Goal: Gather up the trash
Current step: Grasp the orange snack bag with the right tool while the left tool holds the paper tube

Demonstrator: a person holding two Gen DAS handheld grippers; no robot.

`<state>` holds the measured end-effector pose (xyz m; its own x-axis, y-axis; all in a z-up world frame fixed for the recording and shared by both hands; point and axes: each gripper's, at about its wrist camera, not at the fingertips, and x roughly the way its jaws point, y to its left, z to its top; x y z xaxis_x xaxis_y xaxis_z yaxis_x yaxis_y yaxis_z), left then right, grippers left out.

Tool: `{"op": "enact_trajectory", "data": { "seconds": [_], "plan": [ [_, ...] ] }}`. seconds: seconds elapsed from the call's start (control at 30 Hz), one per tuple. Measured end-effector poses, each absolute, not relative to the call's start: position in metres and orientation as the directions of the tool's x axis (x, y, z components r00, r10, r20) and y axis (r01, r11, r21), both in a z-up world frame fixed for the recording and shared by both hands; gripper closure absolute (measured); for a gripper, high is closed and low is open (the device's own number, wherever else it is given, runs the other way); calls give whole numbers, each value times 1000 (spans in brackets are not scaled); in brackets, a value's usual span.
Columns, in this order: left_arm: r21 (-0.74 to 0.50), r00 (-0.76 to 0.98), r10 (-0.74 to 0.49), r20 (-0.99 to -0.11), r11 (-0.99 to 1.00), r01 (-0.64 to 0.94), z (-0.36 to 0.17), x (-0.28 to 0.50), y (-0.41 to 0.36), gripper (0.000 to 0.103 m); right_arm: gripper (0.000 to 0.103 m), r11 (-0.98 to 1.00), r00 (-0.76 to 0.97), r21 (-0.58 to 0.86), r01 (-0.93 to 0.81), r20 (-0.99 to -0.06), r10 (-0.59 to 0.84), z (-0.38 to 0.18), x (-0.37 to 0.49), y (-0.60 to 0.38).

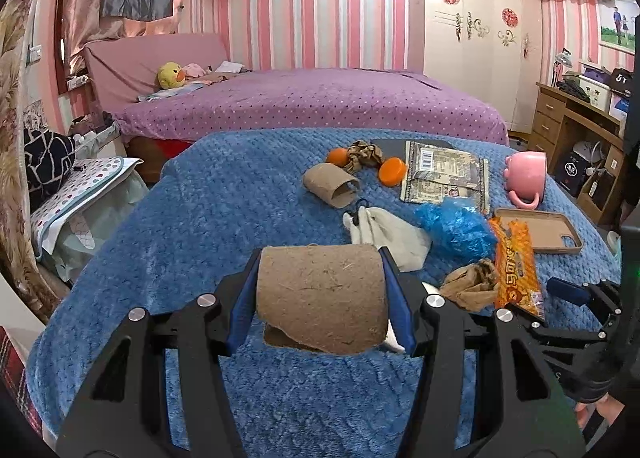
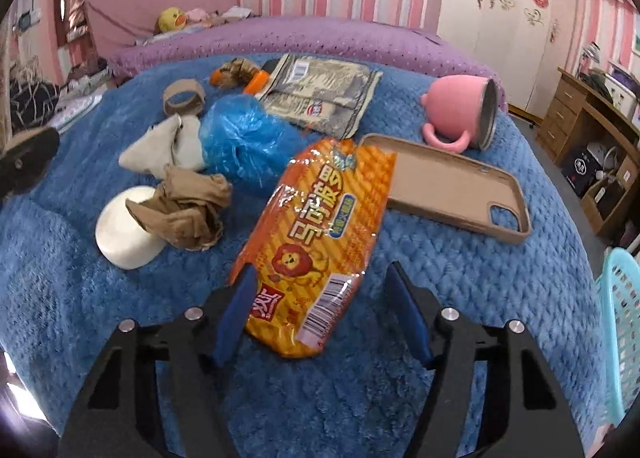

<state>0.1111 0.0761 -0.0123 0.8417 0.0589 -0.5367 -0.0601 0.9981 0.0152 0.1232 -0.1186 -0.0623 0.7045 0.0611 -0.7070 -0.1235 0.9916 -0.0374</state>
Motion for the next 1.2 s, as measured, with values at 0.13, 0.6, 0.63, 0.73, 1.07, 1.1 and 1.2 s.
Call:
{"op": "enact_trajectory", "data": {
  "seconds": [0.13, 0.6, 0.63, 0.73, 1.07, 1.1, 1.2],
  "plan": [
    [14, 851, 56, -523, 998, -57, -9, 109, 70, 48, 22, 995, 723, -8, -102, -688, 68, -59, 117, -124],
    [-32, 850, 45, -526, 997, -72, -10, 116, 69, 48, 52, 986, 681, 34, -162, -719, 137, -67, 131, -115],
    [-30, 849, 46, -527, 997, -72, -11, 116, 69, 48, 56, 985, 684, 49, -166, -714, 150, -66, 130, -117],
    [-26, 846, 49, -531, 997, -74, -12, 116, 68, 48, 79, 980, 688, 86, -180, -701, 188, -64, 128, -126],
    [-63, 850, 30, -526, 995, -74, -12, 117, 59, 48, 91, 979, 718, 110, -174, -666, 202, -52, 119, -179],
    [-62, 849, 26, -527, 996, -69, -12, 117, 56, 48, 91, 978, 717, 113, -173, -667, 203, -52, 119, -184],
    [-33, 852, 28, -522, 998, -52, -12, 117, 41, 48, 91, 980, 727, 118, -161, -658, 198, -52, 116, -200]
  ]
}}
